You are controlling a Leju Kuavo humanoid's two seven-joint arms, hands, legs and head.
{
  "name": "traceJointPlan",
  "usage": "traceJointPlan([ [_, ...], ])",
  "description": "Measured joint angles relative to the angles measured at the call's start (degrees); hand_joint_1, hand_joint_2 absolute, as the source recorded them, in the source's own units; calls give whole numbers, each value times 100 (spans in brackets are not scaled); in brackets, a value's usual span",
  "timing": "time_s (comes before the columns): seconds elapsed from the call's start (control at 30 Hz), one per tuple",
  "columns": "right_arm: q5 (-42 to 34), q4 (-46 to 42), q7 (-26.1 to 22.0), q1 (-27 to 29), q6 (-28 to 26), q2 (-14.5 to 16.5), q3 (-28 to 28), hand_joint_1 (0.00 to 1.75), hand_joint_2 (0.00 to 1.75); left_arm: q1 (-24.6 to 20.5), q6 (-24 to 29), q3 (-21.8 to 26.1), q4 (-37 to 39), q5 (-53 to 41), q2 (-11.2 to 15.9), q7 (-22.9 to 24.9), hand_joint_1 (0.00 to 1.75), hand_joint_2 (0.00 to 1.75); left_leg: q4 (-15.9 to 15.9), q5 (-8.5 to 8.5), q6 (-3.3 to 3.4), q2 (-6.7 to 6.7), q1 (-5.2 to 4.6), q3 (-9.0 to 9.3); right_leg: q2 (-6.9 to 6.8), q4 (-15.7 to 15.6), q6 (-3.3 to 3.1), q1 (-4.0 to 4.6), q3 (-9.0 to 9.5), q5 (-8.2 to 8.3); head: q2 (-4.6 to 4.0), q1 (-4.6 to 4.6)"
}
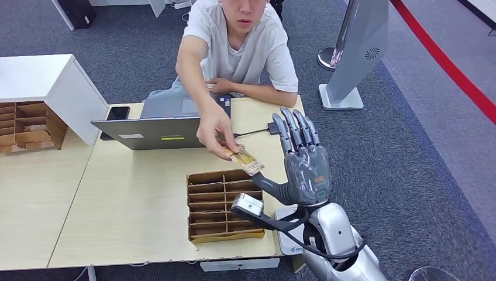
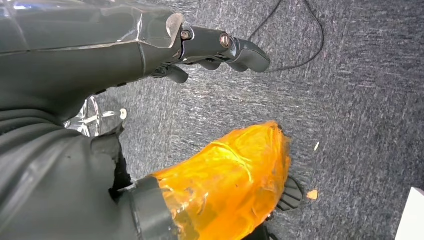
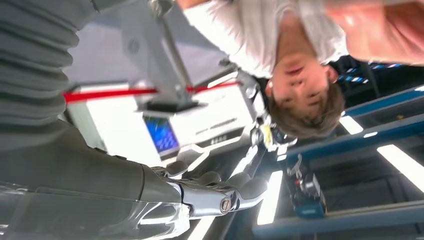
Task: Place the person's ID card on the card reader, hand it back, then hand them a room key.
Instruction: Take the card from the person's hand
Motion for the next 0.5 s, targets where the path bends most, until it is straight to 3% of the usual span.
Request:
traceJointPlan([
  [0.23,917,175,274,-74,-10,0,14,0,175,-11,-35,-42,0,-35,0,40,0,0,0,0,0,0,0,0,0,0,0,0,0,0,0,-1],
  [0.5,1023,225,311,-101,-9,0,26,0,175,-12,-45,-64,0,-41,1,51,0,0,0,0,0,0,0,0,0,0,0,0,0,0,0,0],
])
